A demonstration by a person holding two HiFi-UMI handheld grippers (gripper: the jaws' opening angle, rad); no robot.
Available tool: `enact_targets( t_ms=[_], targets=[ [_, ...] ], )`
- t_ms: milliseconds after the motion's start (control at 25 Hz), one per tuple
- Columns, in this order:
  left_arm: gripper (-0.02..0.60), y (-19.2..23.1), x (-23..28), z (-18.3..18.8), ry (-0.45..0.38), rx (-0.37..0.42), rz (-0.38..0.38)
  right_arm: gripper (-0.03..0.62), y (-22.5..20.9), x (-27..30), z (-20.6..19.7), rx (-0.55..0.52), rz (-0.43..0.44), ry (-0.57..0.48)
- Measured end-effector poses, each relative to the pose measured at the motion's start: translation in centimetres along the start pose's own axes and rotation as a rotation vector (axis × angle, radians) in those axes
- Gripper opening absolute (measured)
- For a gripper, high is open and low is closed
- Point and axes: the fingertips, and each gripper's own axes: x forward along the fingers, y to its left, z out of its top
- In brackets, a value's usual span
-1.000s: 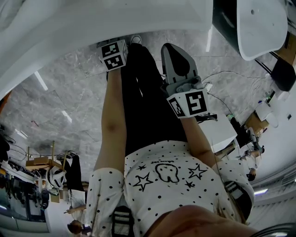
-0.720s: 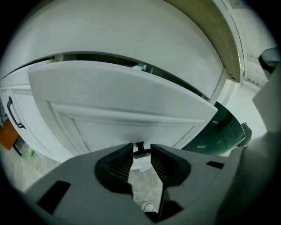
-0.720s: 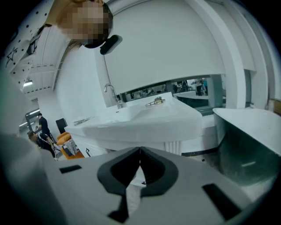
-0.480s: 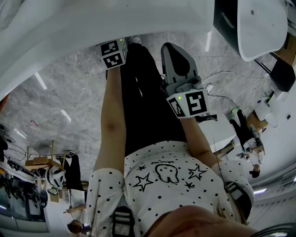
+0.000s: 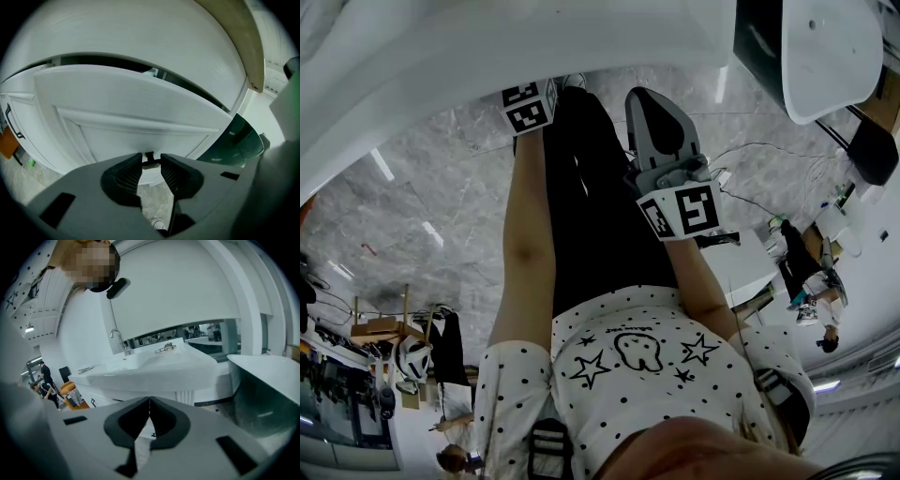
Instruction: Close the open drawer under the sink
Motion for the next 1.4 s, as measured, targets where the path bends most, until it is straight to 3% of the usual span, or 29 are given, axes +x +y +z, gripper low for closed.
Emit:
enact_targets(
  t_ms=[720,1400],
  targets=[
    [0.124,-0.2,0.3,0.9,-0.009,0.026,-0.008,0.014,-0.3,0.1,-0.4,-0.005,0.002,0.009],
    [0.13,-1.5,-0.6,1.2,-0.049,0.0,-0.047,0.014,-0.6,-1.7,-0.8,0.0,-0.004,0.01]
  ],
)
